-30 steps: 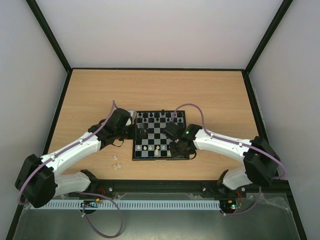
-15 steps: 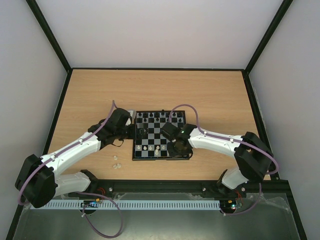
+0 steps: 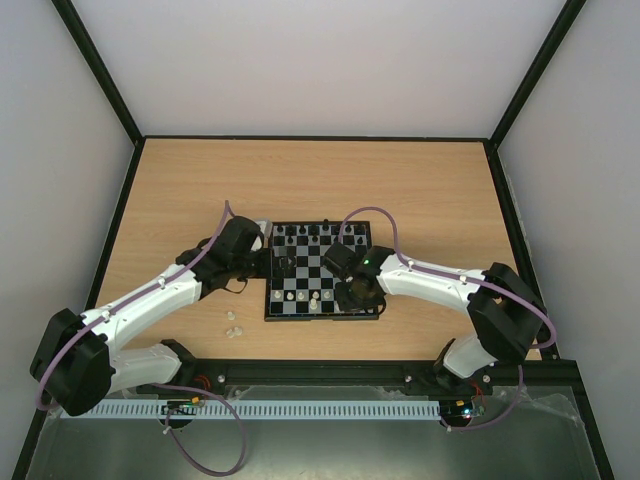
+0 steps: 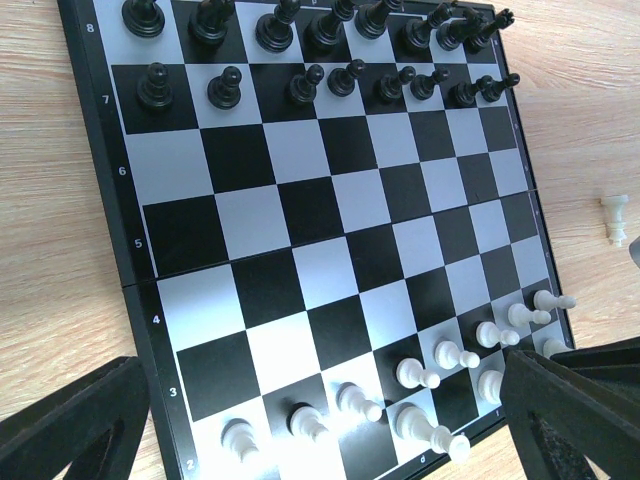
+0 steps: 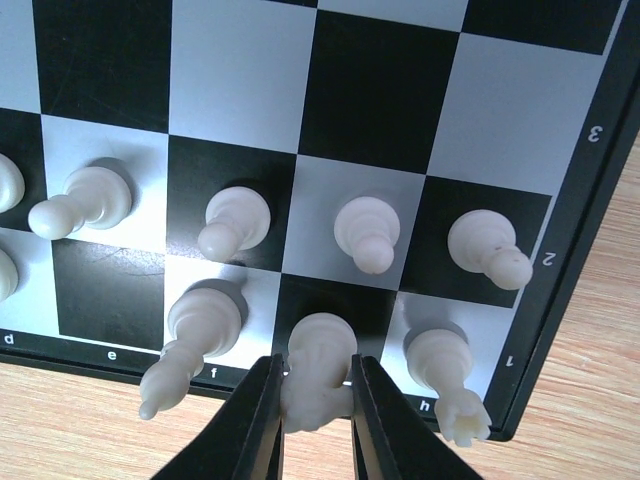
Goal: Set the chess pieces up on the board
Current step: Place the chess piece on the chessboard, then pick up the chess piece at the center of the board.
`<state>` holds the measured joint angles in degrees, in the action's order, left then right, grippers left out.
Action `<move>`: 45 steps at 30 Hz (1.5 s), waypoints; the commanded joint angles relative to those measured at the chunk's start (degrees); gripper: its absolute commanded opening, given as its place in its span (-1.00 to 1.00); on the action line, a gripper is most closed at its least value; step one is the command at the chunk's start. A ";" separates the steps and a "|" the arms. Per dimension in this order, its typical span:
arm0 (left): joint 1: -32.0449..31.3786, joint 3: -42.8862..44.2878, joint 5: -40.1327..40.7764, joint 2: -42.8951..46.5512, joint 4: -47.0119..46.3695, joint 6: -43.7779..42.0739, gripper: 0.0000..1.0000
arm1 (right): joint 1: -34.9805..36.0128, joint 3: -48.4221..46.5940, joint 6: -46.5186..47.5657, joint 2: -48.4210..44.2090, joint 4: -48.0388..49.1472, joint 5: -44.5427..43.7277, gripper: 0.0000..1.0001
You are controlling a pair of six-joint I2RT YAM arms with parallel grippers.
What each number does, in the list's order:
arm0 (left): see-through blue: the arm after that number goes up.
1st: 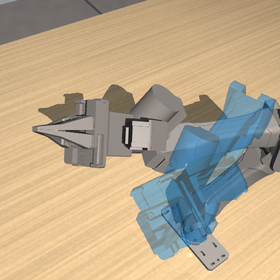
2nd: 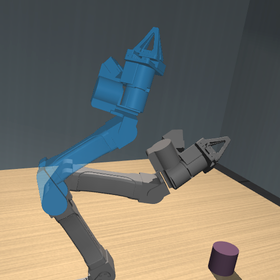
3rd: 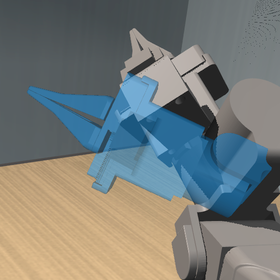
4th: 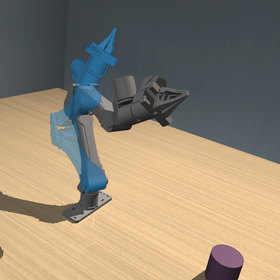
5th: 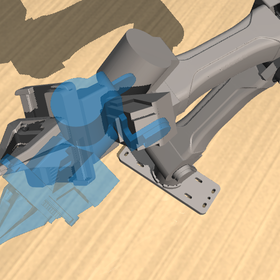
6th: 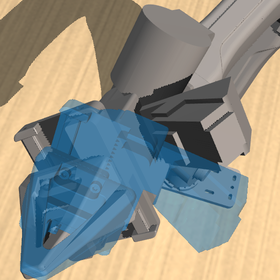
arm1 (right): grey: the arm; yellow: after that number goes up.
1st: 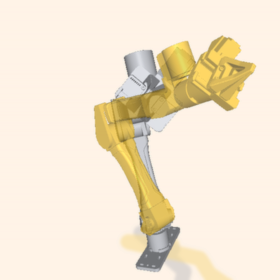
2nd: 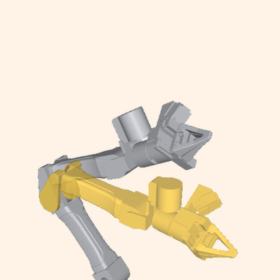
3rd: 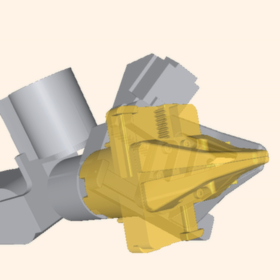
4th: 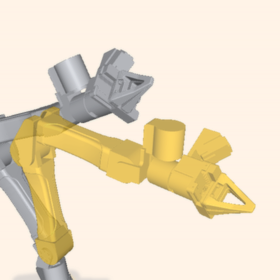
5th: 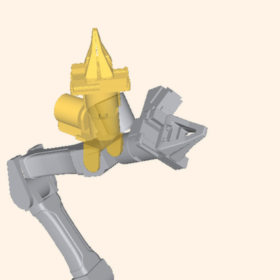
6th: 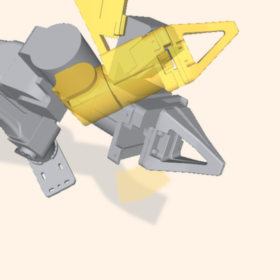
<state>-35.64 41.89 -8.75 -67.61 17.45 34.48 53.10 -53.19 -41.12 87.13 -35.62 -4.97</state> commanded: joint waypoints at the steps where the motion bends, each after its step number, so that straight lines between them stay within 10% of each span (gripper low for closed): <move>1: 0.39 -0.86 0.06 0.29 -0.18 -0.43 0.98 | -0.32 0.39 0.56 0.40 -1.20 -0.52 -0.65; 22: 0.38 -0.42 -0.04 -0.24 -0.20 -0.37 0.98 | -0.31 -0.34 0.63 -1.17 -2.76 -0.32 -0.46; 34: 0.37 0.37 1.54 0.52 0.28 -0.33 0.98 | -0.33 -3.74 1.83 -10.26 -5.22 -2.56 0.12; 39: 0.53 0.13 3.87 1.41 0.32 -0.10 0.98 | -0.31 -0.26 2.83 -17.27 -1.61 -4.62 1.00; 45: 1.01 -0.69 8.75 2.10 -2.00 0.76 0.98 | -0.32 6.09 6.11 -28.38 5.26 -7.04 0.97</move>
<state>-35.29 41.56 -4.29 -66.81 17.37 34.57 52.88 -50.74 -38.09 64.42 -33.89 -9.30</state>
